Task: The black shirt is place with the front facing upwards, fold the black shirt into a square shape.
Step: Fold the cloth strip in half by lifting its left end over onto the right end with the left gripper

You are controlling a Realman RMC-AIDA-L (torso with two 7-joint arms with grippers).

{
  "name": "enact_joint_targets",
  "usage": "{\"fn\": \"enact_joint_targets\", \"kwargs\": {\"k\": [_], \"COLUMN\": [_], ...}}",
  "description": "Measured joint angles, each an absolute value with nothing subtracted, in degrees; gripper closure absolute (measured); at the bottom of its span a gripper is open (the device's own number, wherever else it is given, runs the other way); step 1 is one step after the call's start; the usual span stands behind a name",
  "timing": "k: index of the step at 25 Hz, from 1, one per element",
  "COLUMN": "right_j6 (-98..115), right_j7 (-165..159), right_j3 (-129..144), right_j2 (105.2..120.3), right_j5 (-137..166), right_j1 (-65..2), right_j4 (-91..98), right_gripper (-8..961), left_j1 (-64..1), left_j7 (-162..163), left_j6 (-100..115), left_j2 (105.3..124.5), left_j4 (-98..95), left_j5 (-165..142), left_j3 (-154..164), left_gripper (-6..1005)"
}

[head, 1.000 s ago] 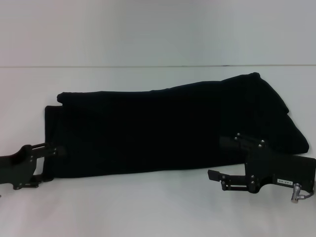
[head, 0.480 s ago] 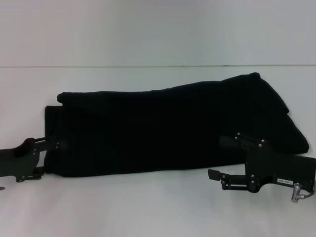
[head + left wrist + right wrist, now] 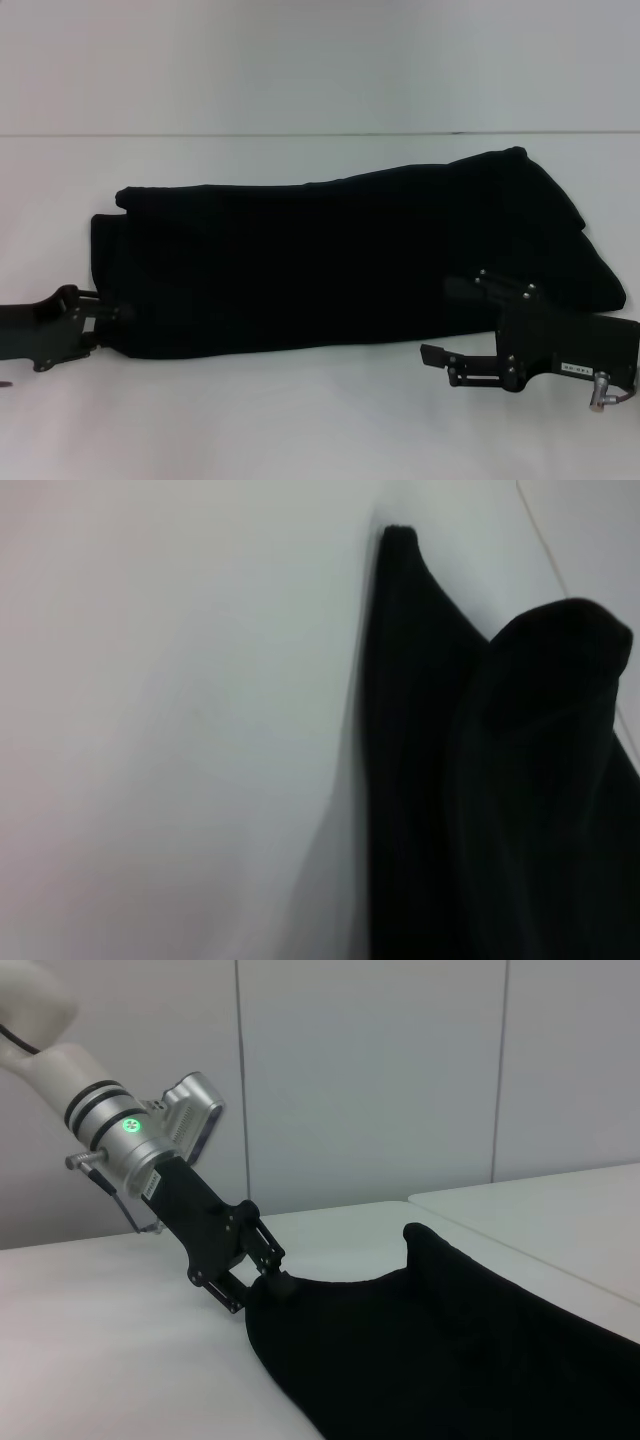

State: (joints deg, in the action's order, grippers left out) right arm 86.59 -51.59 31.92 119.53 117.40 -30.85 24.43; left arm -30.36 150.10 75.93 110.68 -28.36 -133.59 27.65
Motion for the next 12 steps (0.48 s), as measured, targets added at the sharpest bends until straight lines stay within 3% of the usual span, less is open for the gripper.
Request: {"fn": "enact_joint_targets", "kwargs": {"k": [3, 12], "right_j6": [86.6, 86.7], "right_j7": [-51.6, -51.6], "right_j3": [32.3, 33.2], "right_j2": [119.46, 119.44], "right_j5": [117.5, 117.6], "right_j1": [-30.8, -30.8], "right_j4": [24.4, 24.5], "right_gripper": [5, 6], "left_j1": [-30.4, -30.1], "left_j7": [150.3, 149.5], "left_j6": [75.8, 75.7], "left_j2": [110.70, 110.67], "left_j4": [-28.4, -28.4], "left_j5": [-133.6, -133.4], "left_j3": [27.7, 27.8], "left_gripper": [425, 804]}}
